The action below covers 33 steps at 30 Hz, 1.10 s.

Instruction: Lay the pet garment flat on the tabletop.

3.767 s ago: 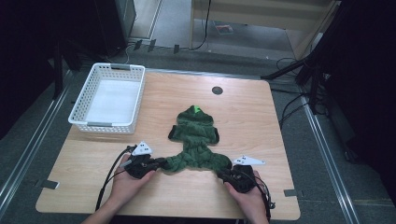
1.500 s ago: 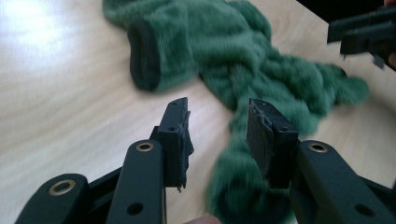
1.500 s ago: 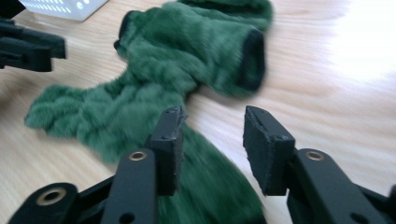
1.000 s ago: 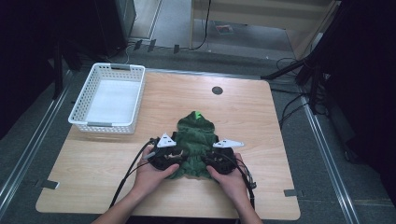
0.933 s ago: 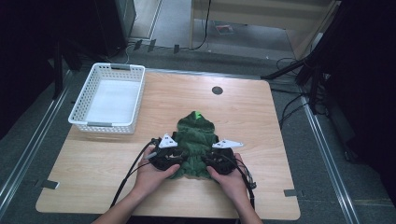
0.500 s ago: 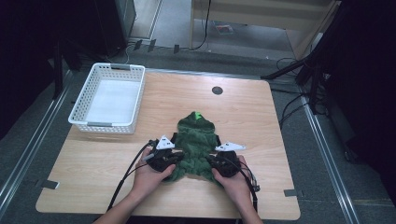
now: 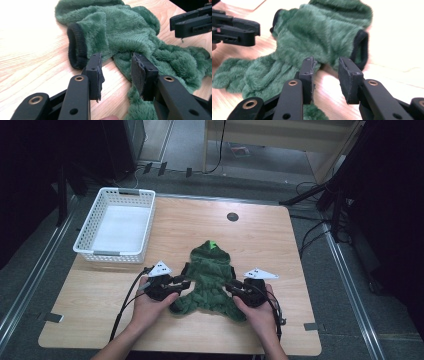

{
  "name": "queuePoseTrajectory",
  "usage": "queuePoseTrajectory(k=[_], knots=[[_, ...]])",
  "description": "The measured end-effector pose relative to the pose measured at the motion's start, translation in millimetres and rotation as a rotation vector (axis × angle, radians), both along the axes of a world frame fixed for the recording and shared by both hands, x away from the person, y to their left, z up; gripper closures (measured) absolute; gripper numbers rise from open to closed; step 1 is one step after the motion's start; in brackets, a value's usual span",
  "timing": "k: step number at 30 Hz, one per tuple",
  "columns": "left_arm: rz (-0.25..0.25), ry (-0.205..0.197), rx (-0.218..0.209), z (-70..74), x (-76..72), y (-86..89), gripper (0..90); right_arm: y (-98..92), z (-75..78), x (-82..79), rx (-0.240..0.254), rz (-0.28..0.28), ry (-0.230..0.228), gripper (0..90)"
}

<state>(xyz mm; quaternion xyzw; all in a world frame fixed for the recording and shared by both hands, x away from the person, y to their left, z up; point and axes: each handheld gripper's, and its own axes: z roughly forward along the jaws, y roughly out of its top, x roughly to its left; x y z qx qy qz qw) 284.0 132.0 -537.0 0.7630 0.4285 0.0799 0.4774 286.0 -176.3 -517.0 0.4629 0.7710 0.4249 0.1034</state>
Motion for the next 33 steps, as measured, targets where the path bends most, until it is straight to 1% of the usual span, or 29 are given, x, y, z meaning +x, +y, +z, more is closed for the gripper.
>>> queuePoseTrajectory(k=[2,4,5,6,7,10,11,14,15,16,17,18,19,20,22,23,24,25,26,27,28,29,30,32,33], knots=[[0.003,-0.004,-0.005,0.8,-0.5,2.3,61.1,-1.1,1.0,-0.1,0.003,-0.005,-0.003,65.7],[0.008,-0.009,-0.014,2.3,-1.5,6.3,60.6,-6.3,4.0,-0.1,0.011,-0.015,-0.016,63.1],[0.012,-0.015,-0.012,3.0,-2.2,8.3,60.6,-6.3,4.0,-0.1,0.011,-0.015,-0.016,63.1],[0.015,-0.023,-0.016,4.1,-3.3,11.9,59.8,-10.1,5.5,-0.8,0.018,-0.019,-0.026,60.5],[0.017,-0.025,-0.023,4.9,-4.0,14.2,59.8,-10.1,5.5,-0.8,0.018,-0.019,-0.026,60.5],[0.03,-0.047,-0.037,8.5,-7.8,27.6,57.9,-17.0,7.2,-1.9,0.02,-0.021,-0.051,54.5],[0.036,-0.05,-0.042,9.7,-9.4,32.4,56.7,-22.4,8.1,-2.3,0.027,-0.019,-0.056,48.8],[0.048,-0.058,-0.069,12.6,-14.1,46.9,55.0,-29.7,9.6,-2.9,0.026,-0.032,-0.059,39.5],[0.049,-0.064,-0.075,13.5,-15.7,51.9,55.0,-29.7,9.6,-2.9,0.026,-0.032,-0.059,39.5],[0.049,-0.072,-0.079,14.6,-17.3,57.0,54.0,-31.7,10.1,-3.3,0.024,-0.039,-0.064,35.4],[0.054,-0.078,-0.085,15.7,-19.3,61.3,51.6,-33.7,10.9,-3.8,0.021,-0.048,-0.07,29.8],[0.06,-0.083,-0.081,17.0,-21.4,65.8,49.5,-35.6,11.7,-4.5,0.021,-0.058,-0.071,25.9],[0.073,-0.092,-0.083,18.0,-23.5,69.8,46.3,-37.6,12.5,-4.9,0.021,-0.068,-0.073,19.7],[0.081,-0.1,-0.082,19.1,-25.4,74.2,43.8,-39.6,13.2,-5.2,0.018,-0.079,-0.076,15.3],[0.113,-0.117,-0.086,21.2,-29.5,82.7,37.4,-43.6,15.0,-6.1,0.014,-0.099,-0.079,7.9],[0.127,-0.125,-0.093,22.1,-31.2,87.7,28.4,-47.2,16.2,-6.6,0.01,-0.11,-0.078,0.0],[0.142,-0.129,-0.094,22.8,-32.8,92.4,28.4,-47.2,16.2,-6.6,0.01,-0.11,-0.078,0.0],[0.156,-0.131,-0.095,23.2,-34.2,97.1,20.7,-50.0,16.4,-9.9,-0.01,-0.108,-0.096,0.0],[0.165,-0.129,-0.093,23.1,-35.3,101.4,20.7,-50.0,16.4,-9.9,-0.01,-0.108,-0.096,0.0],[0.173,-0.129,-0.083,22.8,-36.6,105.7,16.6,-51.4,16.2,-11.9,-0.019,-0.105,-0.113,0.0],[0.18,-0.13,-0.076,21.1,-39.6,112.7,11.1,-55.1,14.9,-13.6,-0.022,-0.112,-0.111,0.0],[0.18,-0.13,-0.076,21.1,-39.6,112.7,8.4,-55.1,14.9,-13.6,-0.022,-0.112,-0.111,0.0],[0.186,-0.126,-0.072,18.9,-42.1,118.7,8.4,-56.6,14.2,-13.9,-0.024,-0.121,-0.105,0.0],[0.187,-0.116,-0.074,16.2,-44.6,125.6,2.7,-61.3,11.4,-15.3,-0.03,-0.142,-0.101,0.0],[0.194,-0.113,-0.073,13.7,-47.9,133.4,0.5,-65.9,9.0,-16.6,-0.033,-0.155,-0.094,0.0]])
